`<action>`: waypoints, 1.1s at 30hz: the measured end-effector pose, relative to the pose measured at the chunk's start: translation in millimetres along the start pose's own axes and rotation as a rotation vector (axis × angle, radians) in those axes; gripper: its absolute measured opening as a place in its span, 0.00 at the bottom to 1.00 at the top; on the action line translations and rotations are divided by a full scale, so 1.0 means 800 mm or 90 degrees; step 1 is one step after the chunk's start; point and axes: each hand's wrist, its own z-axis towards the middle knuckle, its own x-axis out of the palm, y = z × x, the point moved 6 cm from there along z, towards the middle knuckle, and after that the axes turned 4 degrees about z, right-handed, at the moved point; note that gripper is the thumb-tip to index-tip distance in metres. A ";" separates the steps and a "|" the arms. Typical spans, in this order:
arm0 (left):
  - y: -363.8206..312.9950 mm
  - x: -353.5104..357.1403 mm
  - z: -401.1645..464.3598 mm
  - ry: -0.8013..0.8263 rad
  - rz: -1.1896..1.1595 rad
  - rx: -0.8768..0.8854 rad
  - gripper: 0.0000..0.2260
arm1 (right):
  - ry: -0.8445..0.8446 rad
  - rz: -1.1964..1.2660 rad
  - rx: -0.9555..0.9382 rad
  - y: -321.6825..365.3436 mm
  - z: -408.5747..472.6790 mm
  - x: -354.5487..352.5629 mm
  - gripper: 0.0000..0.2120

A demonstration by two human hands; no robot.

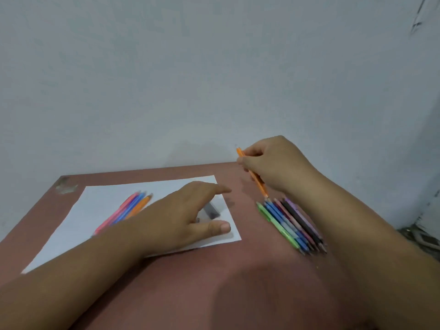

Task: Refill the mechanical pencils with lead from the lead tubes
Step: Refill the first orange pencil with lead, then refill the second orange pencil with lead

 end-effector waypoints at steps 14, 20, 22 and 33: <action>-0.001 0.016 0.000 0.014 0.037 0.075 0.29 | -0.023 -0.298 0.143 -0.155 -0.048 -0.051 0.12; 0.017 0.002 -0.003 -0.032 0.037 0.029 0.22 | -0.001 -0.282 0.124 -0.153 -0.058 -0.038 0.15; 0.027 -0.001 -0.003 -0.030 0.047 0.006 0.22 | -0.006 -0.283 0.116 -0.154 -0.058 -0.037 0.15; 0.086 -0.027 -0.014 -0.050 0.067 -0.141 0.24 | -0.028 -0.326 0.020 -0.103 -0.036 -0.015 0.16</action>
